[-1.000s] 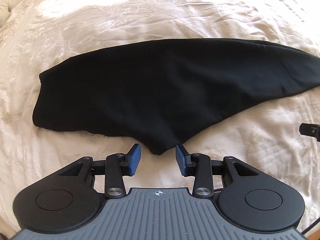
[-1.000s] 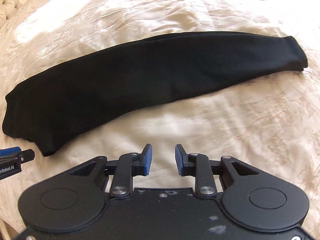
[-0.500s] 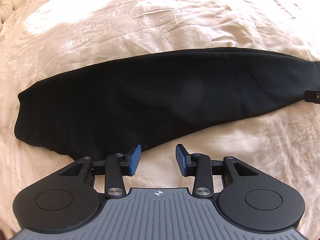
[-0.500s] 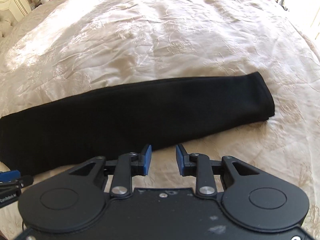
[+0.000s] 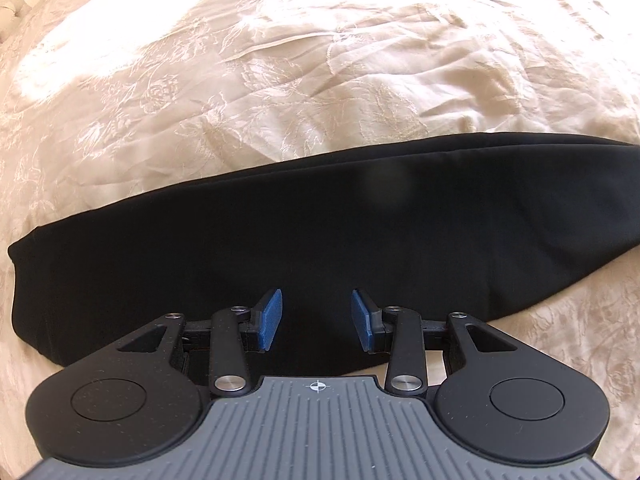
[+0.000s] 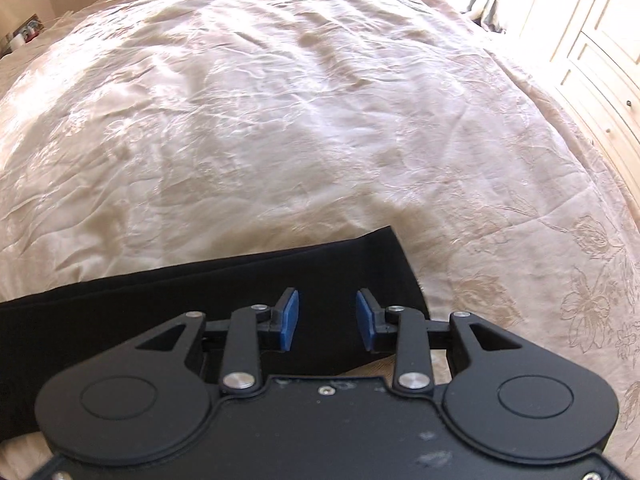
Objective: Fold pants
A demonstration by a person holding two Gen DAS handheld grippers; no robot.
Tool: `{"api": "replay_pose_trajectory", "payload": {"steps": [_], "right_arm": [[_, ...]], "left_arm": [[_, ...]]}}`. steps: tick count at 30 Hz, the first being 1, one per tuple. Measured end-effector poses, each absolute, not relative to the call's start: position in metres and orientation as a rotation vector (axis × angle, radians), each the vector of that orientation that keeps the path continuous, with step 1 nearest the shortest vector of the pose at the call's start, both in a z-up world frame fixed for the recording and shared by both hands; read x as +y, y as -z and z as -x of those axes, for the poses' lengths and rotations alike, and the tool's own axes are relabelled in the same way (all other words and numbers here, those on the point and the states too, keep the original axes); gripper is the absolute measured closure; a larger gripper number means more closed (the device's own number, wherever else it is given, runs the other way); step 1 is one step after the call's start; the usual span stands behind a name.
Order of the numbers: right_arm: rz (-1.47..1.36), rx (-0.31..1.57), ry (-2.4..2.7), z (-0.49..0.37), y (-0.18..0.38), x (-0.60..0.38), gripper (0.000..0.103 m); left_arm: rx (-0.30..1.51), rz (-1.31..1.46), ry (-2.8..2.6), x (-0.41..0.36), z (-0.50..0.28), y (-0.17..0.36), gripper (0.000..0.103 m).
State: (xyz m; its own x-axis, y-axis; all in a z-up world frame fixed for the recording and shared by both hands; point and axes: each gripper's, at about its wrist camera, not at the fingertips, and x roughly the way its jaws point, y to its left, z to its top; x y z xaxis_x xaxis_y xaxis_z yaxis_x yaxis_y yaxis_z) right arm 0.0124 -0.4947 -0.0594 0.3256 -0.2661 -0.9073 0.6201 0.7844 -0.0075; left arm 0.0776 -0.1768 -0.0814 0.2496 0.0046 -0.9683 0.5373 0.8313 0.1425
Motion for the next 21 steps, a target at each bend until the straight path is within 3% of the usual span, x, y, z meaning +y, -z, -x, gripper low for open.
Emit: {"api": "replay_pose_trajectory", "payload": {"steps": [10,21], "right_arm": [[-0.360,1.087,0.197,-0.078,0.069,-0.425,0.068],[-0.048,1.119,-0.228,-0.139,0.091,-0.338,0.067]], "left_arm": [[1.302,-0.502,0.379,-0.200,-0.121,0.123,0.066],[1.303,-0.389,0.383,-0.187,-0.160,0.120,0.065]]}}
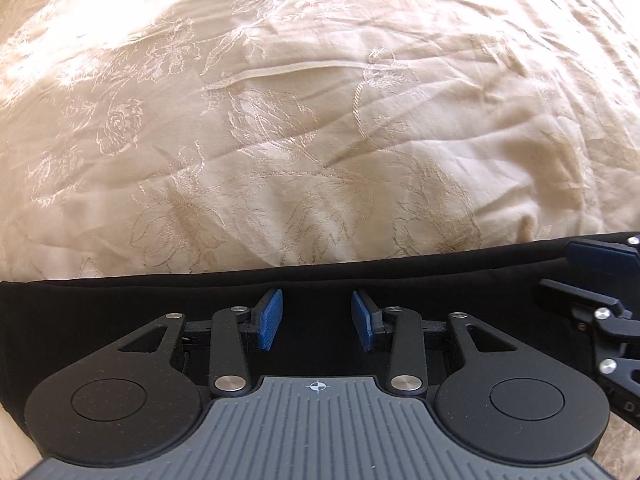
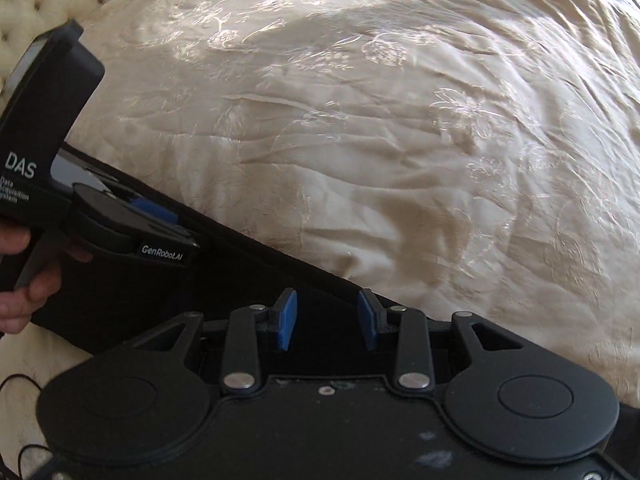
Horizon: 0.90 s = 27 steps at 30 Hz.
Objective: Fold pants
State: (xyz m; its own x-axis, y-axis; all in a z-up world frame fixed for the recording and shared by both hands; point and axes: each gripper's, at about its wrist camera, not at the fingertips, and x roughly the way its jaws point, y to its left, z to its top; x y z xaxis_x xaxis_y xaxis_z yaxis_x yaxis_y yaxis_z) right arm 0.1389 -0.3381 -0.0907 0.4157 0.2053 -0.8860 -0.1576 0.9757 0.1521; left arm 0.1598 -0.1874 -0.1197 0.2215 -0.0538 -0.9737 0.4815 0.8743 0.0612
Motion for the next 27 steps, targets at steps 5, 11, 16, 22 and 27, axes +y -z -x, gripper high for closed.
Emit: {"api": "replay_pose_trajectory", "payload": {"steps": [5,11,16,22,27], "right_arm": [[0.037,1.139,-0.349,-0.152,0.099,-0.327,0.067],[0.204,1.161,-0.492,-0.160,0.112,-0.313,0.065],[0.265,1.166,-0.529,-0.162,0.116,-0.308,0.099],[0.260,1.113,-0.496,-0.158,0.098,-0.311,0.101],[0.212,1.113,-0.435,-0.165,0.103,-0.318,0.101]], "left_arm": [[1.284,-0.347,0.335,-0.160,-0.158,0.103,0.065],[1.306,-0.316,0.283,-0.131,-0.150,0.097,0.065],[1.320,-0.321,0.259,-0.119,-0.146,0.103,0.065],[1.306,-0.312,0.287,-0.124,-0.144,0.099,0.065],[1.281,-0.313,0.343,-0.142,-0.148,0.097,0.065]]}}
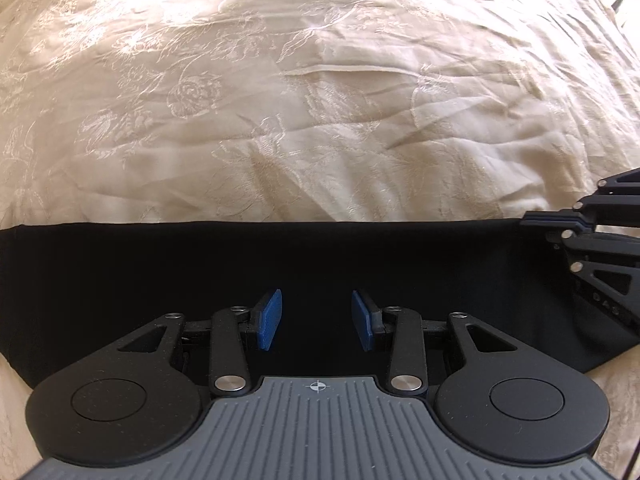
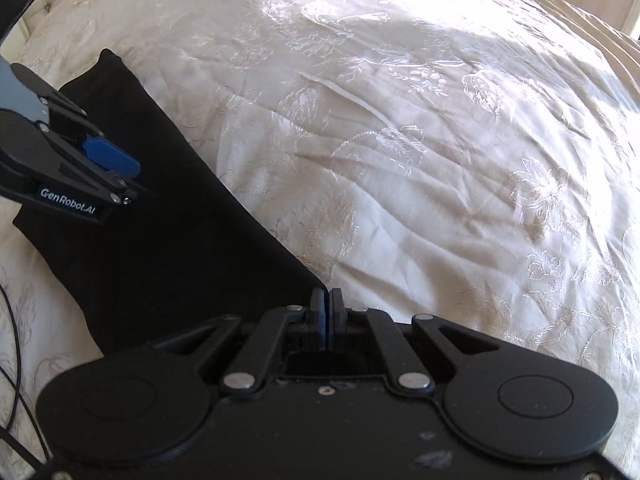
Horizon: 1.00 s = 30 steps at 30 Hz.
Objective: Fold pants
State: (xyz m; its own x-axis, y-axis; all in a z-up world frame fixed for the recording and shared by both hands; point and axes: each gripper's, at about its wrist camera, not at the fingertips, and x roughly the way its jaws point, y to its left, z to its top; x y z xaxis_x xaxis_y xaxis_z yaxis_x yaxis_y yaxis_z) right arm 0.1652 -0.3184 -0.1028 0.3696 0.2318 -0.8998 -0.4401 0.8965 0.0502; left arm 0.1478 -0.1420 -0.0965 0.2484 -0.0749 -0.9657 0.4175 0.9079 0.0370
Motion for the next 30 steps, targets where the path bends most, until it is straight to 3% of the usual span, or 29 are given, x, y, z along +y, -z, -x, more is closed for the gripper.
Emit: {"api": "replay_pose_trajectory", "payload": {"steps": [5,11,22,30], "right_arm": [[0.201,1.133,-0.395,-0.166,0.115,-0.314,0.100],[0.052,1.059,-0.190,-0.145,0.088,-0.342,0.082],[-0.192,1.075,0.159,-0.034,0.057,-0.422,0.081],[-0.330,1.084,0.401,0.018,0.064,-0.473,0.075]], "left_arm": [[1.273,-0.370,0.383,-0.170,-0.154,0.114,0.065],[1.260,-0.452,0.372,-0.183,-0.156,0.128,0.064],[1.197,-0.454,0.444,-0.209,-0.122,0.084,0.064],[1.198,-0.569,0.575,-0.265,-0.087,0.108,0.064]]}}
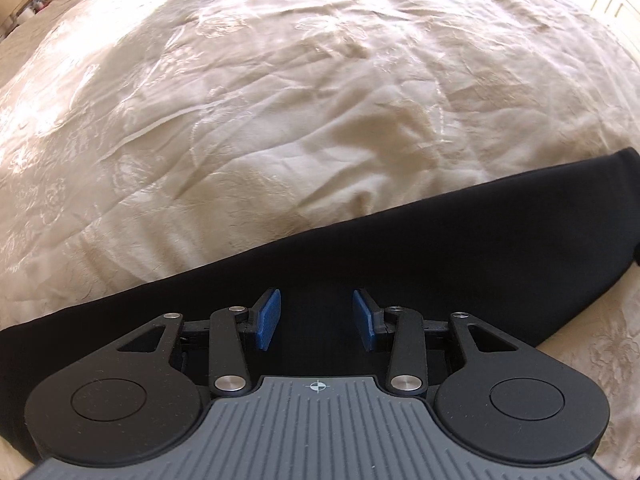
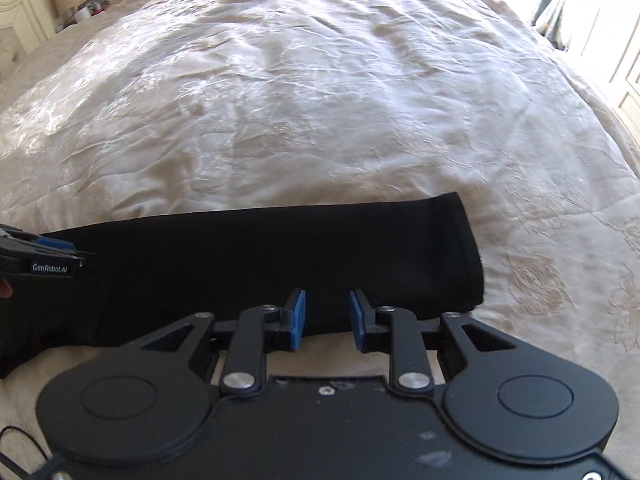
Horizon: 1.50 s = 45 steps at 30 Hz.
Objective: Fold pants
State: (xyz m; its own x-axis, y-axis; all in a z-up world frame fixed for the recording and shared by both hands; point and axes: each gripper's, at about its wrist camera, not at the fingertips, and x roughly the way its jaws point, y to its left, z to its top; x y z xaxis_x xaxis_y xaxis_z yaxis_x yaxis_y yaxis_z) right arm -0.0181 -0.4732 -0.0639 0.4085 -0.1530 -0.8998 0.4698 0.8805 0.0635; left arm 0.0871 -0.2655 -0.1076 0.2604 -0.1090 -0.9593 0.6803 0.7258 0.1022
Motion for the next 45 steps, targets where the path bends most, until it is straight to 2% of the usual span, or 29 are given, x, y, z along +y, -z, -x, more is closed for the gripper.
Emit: {"api": "replay_pose_trajectory", "payload": {"steps": [5,10,15,19,24,32,45], "right_arm": [[-0.346,1.066,0.470,0.022,0.065,-0.504,0.069],[-0.293,1.057,0.433,0.016,0.069,-0.519,0.069],[-0.221,1.198,0.458,0.002,0.117,-0.532,0.069],[-0.387,1.140,0.501,0.013,0.111,-0.556,0.069],[-0.450,1.041,0.480,0.036,0.086,-0.565,0.068],[-0.486,1.008,0.367,0.037,0.089,-0.571,0.062],[-0.646,1.139,0.171,-0.010,0.146,-0.608,0.044]], "left_arm": [[1.221,-0.640,0.534,-0.280,-0.094,0.134,0.062],[1.247,-0.637,0.505,-0.283,-0.100,0.137,0.062],[1.236,-0.671,0.496,-0.286,-0.101,0.139,0.062],[1.237,-0.681,0.493,-0.288,-0.099,0.139,0.062],[1.228,-0.702,0.497,-0.290,-0.098,0.140,0.062],[1.222,-0.715,0.508,-0.289,-0.094,0.139,0.061],[1.232,-0.711,0.503,-0.290,-0.097,0.141,0.061]]}}
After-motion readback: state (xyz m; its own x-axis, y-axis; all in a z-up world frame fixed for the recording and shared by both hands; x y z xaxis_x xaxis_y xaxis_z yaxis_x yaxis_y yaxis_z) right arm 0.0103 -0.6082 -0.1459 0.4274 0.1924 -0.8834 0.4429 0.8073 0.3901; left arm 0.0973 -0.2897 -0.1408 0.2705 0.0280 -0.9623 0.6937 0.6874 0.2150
